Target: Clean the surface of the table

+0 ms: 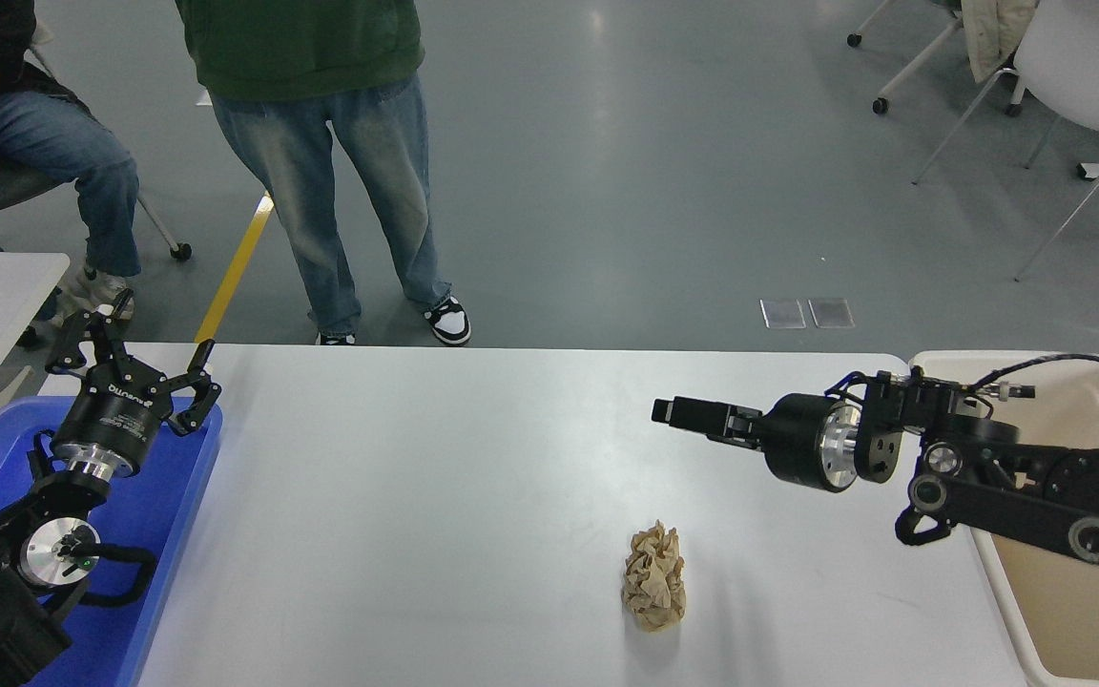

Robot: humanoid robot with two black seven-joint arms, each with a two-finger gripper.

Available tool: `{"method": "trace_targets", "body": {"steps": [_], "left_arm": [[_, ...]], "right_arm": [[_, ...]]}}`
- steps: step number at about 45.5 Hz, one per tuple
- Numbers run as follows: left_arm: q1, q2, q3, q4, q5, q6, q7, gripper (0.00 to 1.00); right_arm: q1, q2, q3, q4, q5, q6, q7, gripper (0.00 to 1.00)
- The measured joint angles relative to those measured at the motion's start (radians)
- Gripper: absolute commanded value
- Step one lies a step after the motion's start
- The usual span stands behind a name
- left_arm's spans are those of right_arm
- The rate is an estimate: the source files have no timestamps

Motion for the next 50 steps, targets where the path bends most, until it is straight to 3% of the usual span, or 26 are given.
{"method": "trace_targets", "body": {"steps": [13, 24, 39, 50], "left_arm": [[0.0, 0.0, 0.0, 0.0, 0.0, 0.0, 0.0, 1.0], [0.0, 0.0, 0.0, 0.0, 0.0, -0.001, 0.0, 1.0], [0.0, 0.0, 0.0, 0.0, 0.0, -0.002, 0.0, 1.0], [0.0, 0.0, 0.0, 0.0, 0.0, -0.003, 0.0, 1.0]], "right_arm": [[0.042, 0.067, -0.084, 0.004, 0.008, 0.068, -0.196, 1.0], [0.017, 0.083, -0.037, 0.014, 0.203, 0.097, -0.411, 1.0], [-0.024, 0.117, 0.093, 0.056, 0.386, 0.128, -0.498, 1.0], [-0.082, 0.211, 0.138, -0.034, 0.382, 0.132, -0.509, 1.0]]}}
